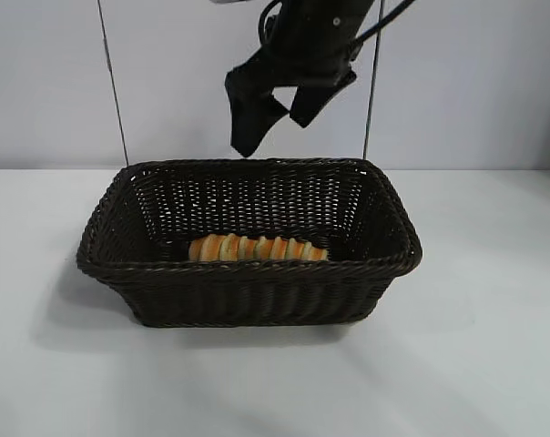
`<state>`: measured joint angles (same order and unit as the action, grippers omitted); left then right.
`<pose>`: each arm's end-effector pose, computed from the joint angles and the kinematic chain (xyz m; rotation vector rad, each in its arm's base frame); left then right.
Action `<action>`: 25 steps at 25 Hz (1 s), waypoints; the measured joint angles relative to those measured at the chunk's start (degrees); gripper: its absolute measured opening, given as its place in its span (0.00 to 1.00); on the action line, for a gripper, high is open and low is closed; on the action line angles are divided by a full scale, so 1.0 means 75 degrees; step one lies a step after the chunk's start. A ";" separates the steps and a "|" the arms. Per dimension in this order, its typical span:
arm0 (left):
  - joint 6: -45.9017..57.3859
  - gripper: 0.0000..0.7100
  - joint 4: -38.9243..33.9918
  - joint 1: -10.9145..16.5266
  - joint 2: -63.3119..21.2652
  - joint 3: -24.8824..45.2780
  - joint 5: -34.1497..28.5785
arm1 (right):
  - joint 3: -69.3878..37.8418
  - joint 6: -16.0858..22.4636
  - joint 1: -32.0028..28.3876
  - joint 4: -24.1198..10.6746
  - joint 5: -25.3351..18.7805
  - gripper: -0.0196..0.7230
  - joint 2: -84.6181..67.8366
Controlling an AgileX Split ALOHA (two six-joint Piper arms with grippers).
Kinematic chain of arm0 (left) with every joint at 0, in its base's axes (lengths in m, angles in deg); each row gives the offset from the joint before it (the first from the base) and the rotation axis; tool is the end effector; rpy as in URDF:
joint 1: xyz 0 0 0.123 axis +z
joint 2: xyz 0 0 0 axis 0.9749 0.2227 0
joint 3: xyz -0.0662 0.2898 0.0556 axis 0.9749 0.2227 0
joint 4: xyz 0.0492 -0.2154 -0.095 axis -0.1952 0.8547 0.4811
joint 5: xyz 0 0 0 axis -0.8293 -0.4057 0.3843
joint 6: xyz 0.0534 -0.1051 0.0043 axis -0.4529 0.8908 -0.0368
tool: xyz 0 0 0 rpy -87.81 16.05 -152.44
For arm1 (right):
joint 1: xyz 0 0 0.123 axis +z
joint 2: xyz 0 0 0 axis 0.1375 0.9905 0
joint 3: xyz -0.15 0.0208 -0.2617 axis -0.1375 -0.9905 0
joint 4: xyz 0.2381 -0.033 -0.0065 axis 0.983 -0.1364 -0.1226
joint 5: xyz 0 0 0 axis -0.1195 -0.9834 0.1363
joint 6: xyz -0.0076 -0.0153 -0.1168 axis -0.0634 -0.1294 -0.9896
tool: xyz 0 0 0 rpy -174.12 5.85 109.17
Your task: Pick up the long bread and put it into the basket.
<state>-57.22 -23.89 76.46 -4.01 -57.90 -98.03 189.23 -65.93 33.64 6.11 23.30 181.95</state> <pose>-0.0118 -0.0038 0.2468 0.1241 2.1108 0.0100 0.4110 0.1945 0.2991 -0.6447 2.5773 0.0958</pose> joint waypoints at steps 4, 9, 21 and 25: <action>0.0000 0.98 0.0000 0.0000 0.0000 0.0000 0.0000 | 0.0436 0.0306 -0.0704 -0.0183 -0.0620 0.92 0.0000; 0.0000 0.98 0.0000 0.0000 0.0000 0.0000 0.0000 | 0.0872 0.0306 -0.2013 -0.0264 -0.1104 0.92 0.0000; 0.0007 0.98 0.0016 0.0000 0.0000 0.0000 0.0000 | 0.0953 0.0254 -0.5340 0.0070 -0.1152 0.92 -0.0016; 0.0007 0.98 0.0016 0.0000 0.0000 0.0000 0.0000 | 0.0881 0.0162 -0.5825 0.0573 -0.1159 0.92 -0.0316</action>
<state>-57.16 -23.77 76.46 -4.01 -57.90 -98.03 195.83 -64.72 -10.04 10.40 14.60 179.58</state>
